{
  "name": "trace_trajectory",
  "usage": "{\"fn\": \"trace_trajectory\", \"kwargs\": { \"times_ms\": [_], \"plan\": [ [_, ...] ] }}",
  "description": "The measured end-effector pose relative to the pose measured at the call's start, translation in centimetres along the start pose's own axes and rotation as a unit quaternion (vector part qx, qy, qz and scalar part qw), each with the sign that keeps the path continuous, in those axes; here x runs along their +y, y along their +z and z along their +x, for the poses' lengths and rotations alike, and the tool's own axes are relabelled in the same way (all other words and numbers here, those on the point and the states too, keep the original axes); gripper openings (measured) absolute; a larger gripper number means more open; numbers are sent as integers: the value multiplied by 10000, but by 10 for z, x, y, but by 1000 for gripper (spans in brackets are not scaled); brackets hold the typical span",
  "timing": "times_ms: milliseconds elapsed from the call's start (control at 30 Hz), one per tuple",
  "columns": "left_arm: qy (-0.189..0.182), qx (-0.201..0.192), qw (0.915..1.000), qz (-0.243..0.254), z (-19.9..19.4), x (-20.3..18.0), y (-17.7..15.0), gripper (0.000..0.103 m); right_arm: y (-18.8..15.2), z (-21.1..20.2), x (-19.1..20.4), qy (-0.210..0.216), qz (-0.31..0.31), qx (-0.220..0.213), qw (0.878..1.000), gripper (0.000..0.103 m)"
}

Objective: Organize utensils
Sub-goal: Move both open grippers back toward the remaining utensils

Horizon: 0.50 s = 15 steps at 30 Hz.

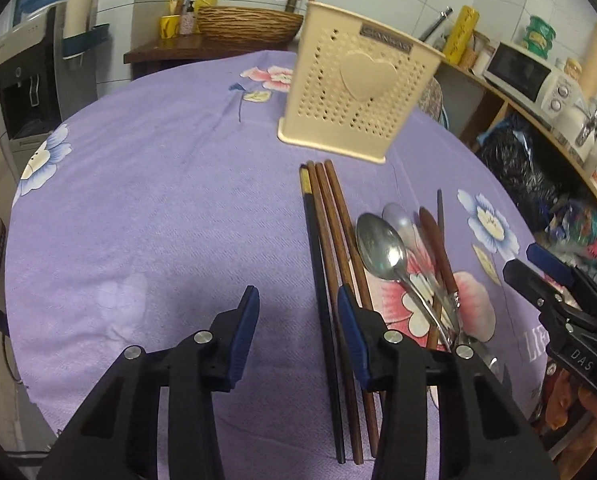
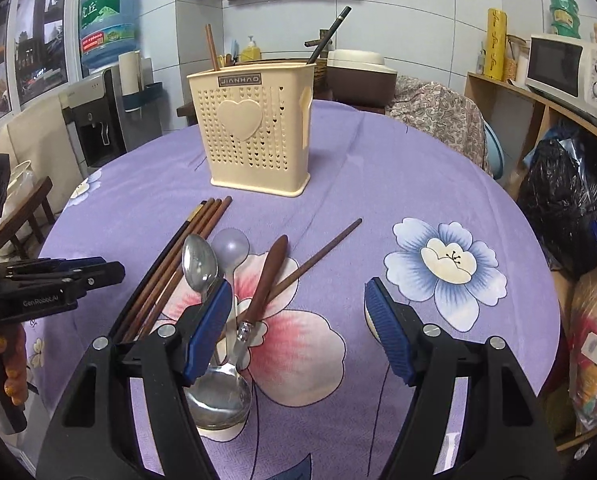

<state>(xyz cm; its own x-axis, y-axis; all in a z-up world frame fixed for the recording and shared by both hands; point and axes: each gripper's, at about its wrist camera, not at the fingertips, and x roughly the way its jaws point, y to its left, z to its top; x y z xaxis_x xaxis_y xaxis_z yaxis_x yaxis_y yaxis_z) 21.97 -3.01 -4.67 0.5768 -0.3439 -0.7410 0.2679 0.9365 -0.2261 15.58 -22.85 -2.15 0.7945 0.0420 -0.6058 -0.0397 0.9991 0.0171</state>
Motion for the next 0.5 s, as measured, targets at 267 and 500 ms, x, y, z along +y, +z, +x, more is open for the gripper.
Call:
{"fn": "trace_trajectory", "kwargs": {
  "times_ms": [267,500],
  "plan": [
    [243,170,9993,228,13,-12,-4,41,-1,-1,-4,59,149,26,9999,69],
    [544,149,9977,379,16,-20,-5,40,-2,-2,-6,38,138,57,9999,69]
  ]
}}
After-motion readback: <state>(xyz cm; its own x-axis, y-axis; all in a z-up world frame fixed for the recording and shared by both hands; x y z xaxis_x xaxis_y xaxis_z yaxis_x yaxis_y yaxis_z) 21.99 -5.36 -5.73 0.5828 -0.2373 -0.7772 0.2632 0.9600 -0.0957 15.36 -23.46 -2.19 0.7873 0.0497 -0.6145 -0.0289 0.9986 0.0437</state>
